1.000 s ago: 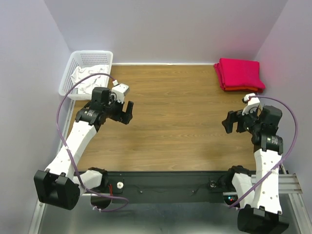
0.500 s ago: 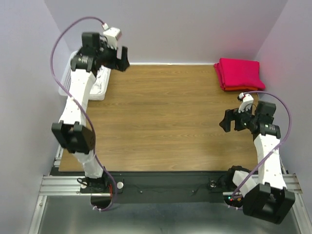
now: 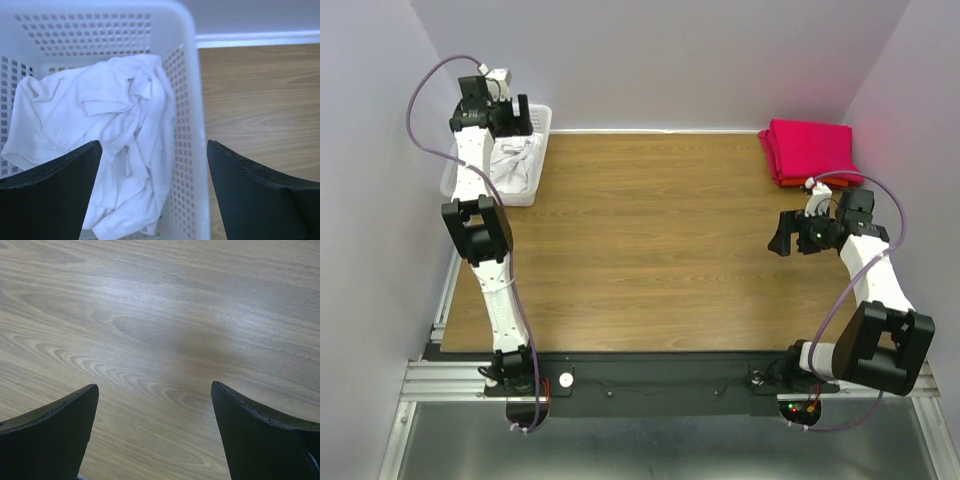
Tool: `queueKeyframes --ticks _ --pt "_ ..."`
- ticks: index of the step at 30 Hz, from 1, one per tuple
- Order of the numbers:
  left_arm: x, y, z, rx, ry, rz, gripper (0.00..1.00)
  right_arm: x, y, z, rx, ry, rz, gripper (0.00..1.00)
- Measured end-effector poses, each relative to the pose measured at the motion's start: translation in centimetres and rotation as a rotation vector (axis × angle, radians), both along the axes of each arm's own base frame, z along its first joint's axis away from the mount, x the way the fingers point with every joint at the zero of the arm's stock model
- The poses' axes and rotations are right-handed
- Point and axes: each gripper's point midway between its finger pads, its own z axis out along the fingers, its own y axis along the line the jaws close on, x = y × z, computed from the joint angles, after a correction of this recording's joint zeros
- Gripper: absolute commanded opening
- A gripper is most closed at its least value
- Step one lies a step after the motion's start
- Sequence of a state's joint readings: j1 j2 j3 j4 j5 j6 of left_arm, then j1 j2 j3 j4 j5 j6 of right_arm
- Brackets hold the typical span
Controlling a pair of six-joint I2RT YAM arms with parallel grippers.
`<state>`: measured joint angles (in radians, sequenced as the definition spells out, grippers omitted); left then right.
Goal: Fold and stack the t-shirts
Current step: Grab the tshirt from the pile
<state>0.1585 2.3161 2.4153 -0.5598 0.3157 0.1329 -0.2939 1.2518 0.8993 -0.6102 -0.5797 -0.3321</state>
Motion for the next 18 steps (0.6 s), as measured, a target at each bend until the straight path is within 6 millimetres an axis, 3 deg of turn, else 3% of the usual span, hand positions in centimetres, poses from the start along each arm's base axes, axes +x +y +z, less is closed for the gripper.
queueKeyframes --ticks 3,6,10,18 --pt "0.6 2.0 -4.9 0.021 0.077 0.030 0.99 0.6 -0.2 -0.8 0.010 0.029 -0.014 1.00" --pt "0.7 3.4 -8.3 0.056 0.131 0.047 0.99 1.0 -0.6 -1.2 0.009 0.048 -0.031 1.00" --pt "0.8 4.6 -11.0 0.120 0.173 0.055 0.99 1.3 -0.8 -1.0 0.005 0.049 -0.049 1.00" --pt "0.3 5.1 -16.2 0.184 0.265 0.013 0.99 1.6 -1.5 -0.8 -0.026 0.042 -0.079 1.00"
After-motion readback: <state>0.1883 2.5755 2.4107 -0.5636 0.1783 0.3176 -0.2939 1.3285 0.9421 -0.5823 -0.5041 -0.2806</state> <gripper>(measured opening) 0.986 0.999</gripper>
